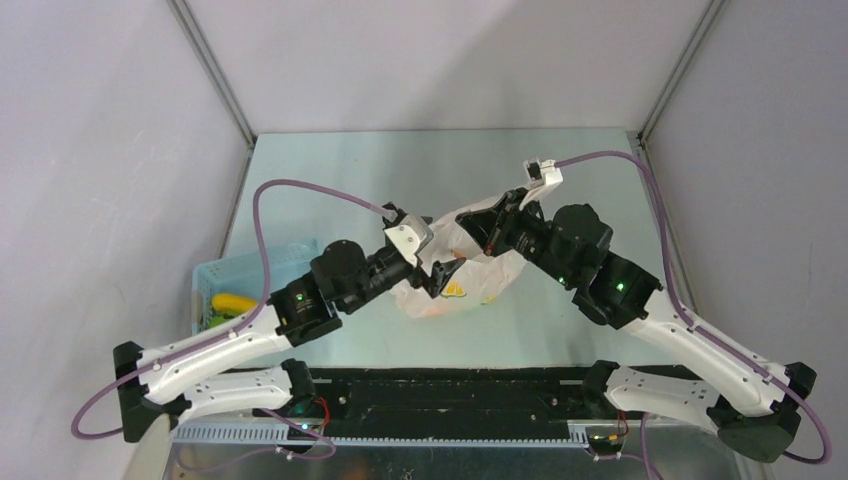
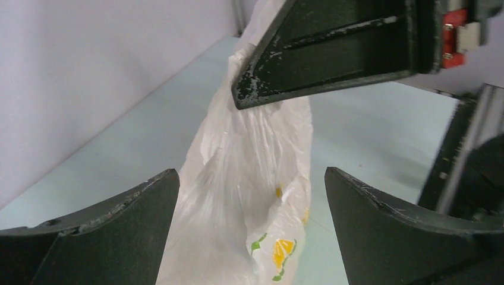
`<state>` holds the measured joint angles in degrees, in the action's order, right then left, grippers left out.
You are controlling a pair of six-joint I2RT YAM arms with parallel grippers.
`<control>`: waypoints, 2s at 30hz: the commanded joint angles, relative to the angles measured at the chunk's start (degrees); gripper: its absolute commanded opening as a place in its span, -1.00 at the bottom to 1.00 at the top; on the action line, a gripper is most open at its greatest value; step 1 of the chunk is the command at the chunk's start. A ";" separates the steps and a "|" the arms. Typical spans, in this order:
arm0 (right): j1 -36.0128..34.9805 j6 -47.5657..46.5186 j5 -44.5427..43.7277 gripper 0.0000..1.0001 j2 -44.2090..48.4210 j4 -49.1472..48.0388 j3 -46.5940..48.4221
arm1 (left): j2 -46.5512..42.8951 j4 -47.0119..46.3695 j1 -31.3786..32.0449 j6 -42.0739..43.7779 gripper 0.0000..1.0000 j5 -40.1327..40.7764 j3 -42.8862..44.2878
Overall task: Place the fake fruits into the plastic bag and tie a complex knot
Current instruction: Tie the plastic bag at the center of the board.
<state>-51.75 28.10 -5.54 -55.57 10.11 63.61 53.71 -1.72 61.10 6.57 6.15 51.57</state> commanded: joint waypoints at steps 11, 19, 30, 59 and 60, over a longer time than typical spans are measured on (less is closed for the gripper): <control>-3.70 5.29 -9.97 -1.00 -0.84 -2.54 2.74 | 9.18 -15.04 7.40 10.10 0.66 26.85 0.14; -3.54 3.45 -9.24 -0.89 -0.87 -3.18 2.79 | 8.03 -10.30 6.30 7.89 -0.71 22.28 -0.79; 5.84 -17.52 4.15 0.76 5.50 0.51 2.76 | 3.95 -1.56 -7.51 -12.31 -1.00 -2.53 1.15; 29.22 -23.93 18.64 0.75 16.61 -26.60 -28.85 | 2.73 5.29 -19.89 -24.23 -1.00 -20.79 3.54; 29.23 -24.88 18.86 0.74 15.92 -29.44 -29.39 | 2.78 5.42 -20.12 -24.23 -1.00 -21.28 3.65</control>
<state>-23.11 4.89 10.26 -37.41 -5.41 35.81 57.87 3.53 42.02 -16.62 -12.47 52.31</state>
